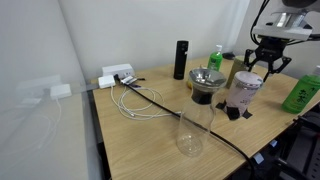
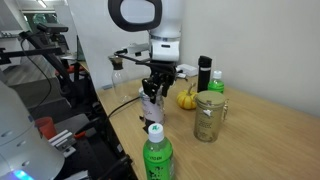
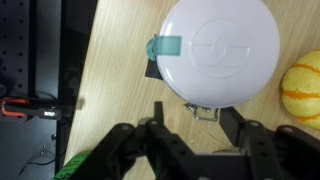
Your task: Lift the lid of the white bowl
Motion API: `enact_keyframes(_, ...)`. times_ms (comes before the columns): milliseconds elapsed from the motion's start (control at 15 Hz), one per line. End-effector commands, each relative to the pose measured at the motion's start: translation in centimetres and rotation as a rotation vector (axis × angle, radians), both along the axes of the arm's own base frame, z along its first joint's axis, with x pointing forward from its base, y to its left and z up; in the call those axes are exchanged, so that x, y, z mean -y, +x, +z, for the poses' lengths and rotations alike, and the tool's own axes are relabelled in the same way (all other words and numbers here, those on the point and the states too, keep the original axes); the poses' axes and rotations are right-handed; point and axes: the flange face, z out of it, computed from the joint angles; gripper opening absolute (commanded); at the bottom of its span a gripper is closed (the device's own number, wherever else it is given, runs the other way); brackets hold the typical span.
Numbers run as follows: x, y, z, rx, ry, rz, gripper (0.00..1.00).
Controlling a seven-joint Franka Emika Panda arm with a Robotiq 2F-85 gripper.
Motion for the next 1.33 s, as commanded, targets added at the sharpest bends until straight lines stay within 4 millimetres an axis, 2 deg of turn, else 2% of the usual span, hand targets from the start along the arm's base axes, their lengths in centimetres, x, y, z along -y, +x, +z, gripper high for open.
enact_keyframes(0, 0.01, -0.04, -0.27, 0.012, -0.019, -0.002, 0.3)
enact_keyframes(267, 0.2, 0.23, -0.15, 0.024, -0.04, -0.013, 0.04)
enact_keyframes(333, 0.22, 0.33, -0.07, 0.027, -0.048, -0.012, 0.01)
enact_keyframes(467, 0.18, 0.38, -0.08, 0.022, -0.062, -0.005, 0.05)
enact_keyframes(600, 0.19, 0.45, 0.04, 0.021, -0.079, 0.001, 0.0)
enact_keyframes(1067, -0.14, -0.01, 0.11, 0.005, -0.087, 0.019, 0.0)
enact_keyframes(1133, -0.19, 0.01, 0.17, 0.007, -0.086, 0.023, 0.1)
enact_keyframes(1200, -0.26, 0.03, 0.22, 0.008, -0.086, 0.026, 0.28)
enact_keyframes(1267, -0.34, 0.07, 0.27, 0.01, -0.085, 0.028, 0.32)
